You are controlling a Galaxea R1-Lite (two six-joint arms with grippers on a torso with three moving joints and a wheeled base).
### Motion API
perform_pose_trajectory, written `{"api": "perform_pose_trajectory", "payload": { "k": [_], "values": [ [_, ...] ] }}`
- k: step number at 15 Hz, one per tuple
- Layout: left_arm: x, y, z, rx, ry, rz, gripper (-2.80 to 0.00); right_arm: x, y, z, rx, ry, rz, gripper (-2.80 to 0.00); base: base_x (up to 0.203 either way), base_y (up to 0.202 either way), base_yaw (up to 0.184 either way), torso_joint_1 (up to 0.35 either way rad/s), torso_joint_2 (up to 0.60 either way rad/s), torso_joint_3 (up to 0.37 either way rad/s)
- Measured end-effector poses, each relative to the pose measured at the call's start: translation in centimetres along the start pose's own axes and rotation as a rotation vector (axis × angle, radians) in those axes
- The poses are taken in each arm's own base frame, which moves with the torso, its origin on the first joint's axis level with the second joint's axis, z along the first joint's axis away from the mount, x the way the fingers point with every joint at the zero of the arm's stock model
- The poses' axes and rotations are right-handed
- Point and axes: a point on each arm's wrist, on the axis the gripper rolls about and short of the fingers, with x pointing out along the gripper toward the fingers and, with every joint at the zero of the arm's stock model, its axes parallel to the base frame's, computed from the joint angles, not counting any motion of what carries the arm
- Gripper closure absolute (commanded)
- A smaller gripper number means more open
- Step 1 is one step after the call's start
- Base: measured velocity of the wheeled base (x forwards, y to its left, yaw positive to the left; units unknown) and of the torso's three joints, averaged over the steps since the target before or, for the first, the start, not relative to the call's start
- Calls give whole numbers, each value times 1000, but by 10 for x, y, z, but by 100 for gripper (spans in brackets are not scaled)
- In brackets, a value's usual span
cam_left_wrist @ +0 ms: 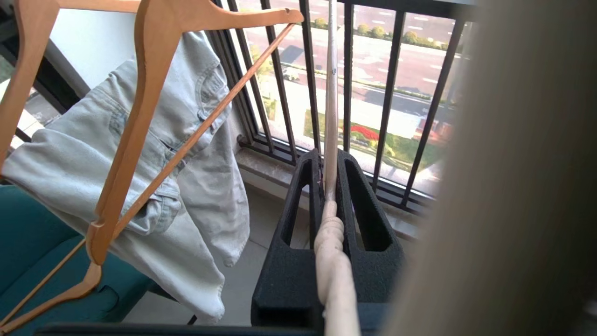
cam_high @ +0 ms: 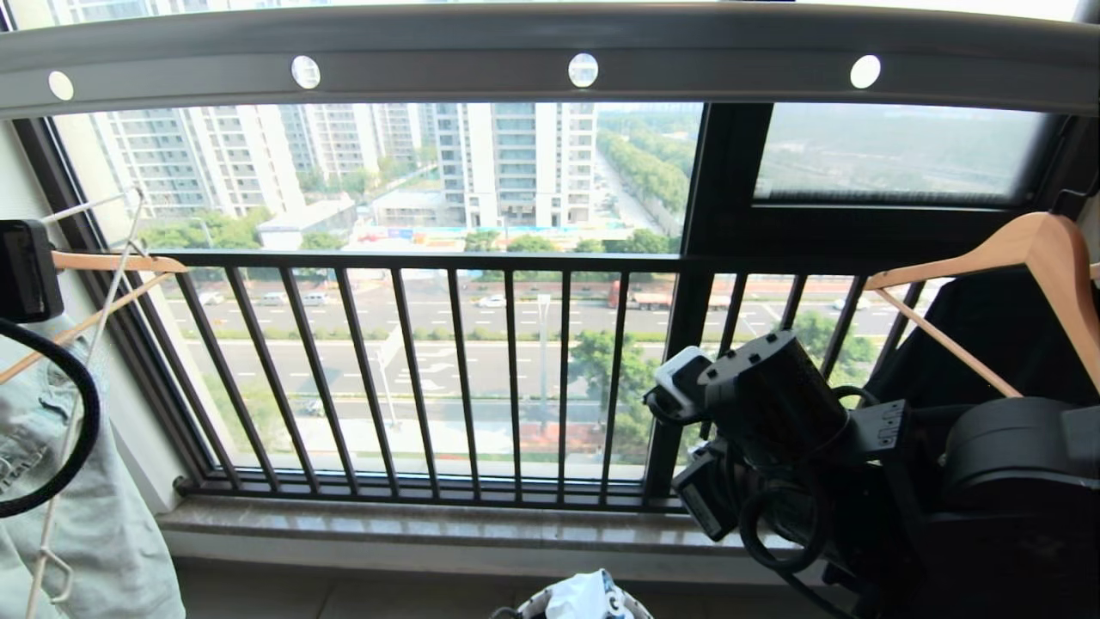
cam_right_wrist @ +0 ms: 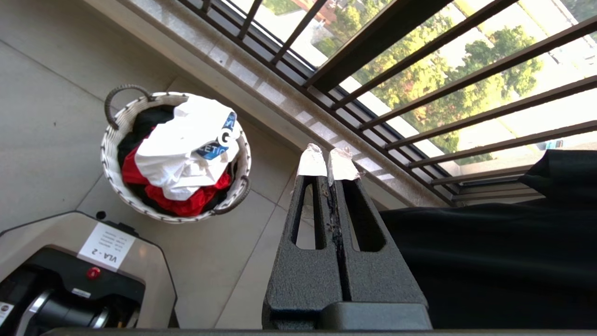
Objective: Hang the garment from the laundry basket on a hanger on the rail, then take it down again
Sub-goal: Hang the clothes rack on the clothesline
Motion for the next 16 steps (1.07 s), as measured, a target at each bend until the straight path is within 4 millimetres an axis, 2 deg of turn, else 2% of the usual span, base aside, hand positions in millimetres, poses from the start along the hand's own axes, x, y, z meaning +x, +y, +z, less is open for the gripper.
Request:
{"api": "perform_pose_trajectory", "payload": {
  "k": [5,8,11,13,16],
  "values": [
    [13,6,-7,-43,31,90,0,3,2,1,9,-14,-21,0,0,0,0,0,0,0],
    [25,0,-3,-75,6,99,0,4,1,3,27,-48,-61,0,0,0,0,0,0,0],
    [45,-7,0,-83,-11,109,0,3,3,1,19,-44,-83,0,0,0,0,0,0,0],
    [58,-6,6,-102,-17,75,0,2,5,1,14,-47,-90,0,0,0,0,0,0,0],
    [67,-4,14,-121,-23,-17,0,-1,7,1,8,-52,-118,0,0,0,0,0,0,0]
  ]
}}
